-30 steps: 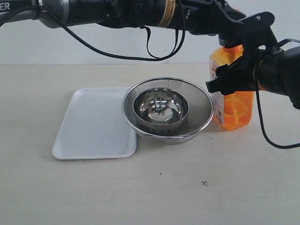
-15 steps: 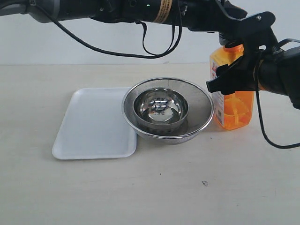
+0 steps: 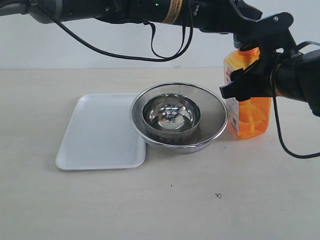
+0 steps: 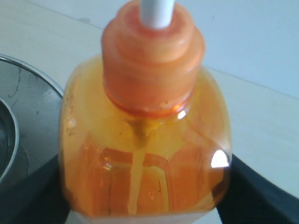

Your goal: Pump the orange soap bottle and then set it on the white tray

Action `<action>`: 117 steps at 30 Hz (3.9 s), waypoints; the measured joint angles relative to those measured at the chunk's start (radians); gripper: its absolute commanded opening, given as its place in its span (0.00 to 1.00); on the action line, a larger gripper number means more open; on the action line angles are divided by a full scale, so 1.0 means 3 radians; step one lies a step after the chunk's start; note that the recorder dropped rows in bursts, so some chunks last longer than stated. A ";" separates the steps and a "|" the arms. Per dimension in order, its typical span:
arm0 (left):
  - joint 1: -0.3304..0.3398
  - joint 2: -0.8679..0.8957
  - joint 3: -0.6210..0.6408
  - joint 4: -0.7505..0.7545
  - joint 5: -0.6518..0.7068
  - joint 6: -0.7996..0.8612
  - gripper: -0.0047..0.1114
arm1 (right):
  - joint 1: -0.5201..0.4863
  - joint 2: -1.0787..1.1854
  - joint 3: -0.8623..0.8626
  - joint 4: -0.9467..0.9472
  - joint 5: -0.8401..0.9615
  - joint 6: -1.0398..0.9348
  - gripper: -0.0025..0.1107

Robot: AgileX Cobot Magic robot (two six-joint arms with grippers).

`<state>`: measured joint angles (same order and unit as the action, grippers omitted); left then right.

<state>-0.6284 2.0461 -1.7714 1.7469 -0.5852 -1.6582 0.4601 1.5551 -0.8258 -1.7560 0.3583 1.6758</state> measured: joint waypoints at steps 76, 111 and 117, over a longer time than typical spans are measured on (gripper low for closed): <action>0.0132 0.0302 0.1266 0.0011 0.0940 0.0010 0.08 | 0.0000 -0.0001 0.0000 -0.0001 -0.0069 -0.0106 0.02; 0.0014 0.0591 0.0957 0.0011 0.1187 0.0037 0.08 | 0.0000 -0.0001 0.0000 -0.0001 -0.0063 -0.0112 0.02; 0.0006 0.0689 0.0860 0.0011 0.1103 0.0037 0.08 | 0.0000 -0.0001 0.0000 -0.0001 -0.0063 -0.0112 0.02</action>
<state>-0.6268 2.2529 -1.5135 1.7502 -0.2543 -1.6472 0.4601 1.5547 -0.8258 -1.7562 0.3395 1.6422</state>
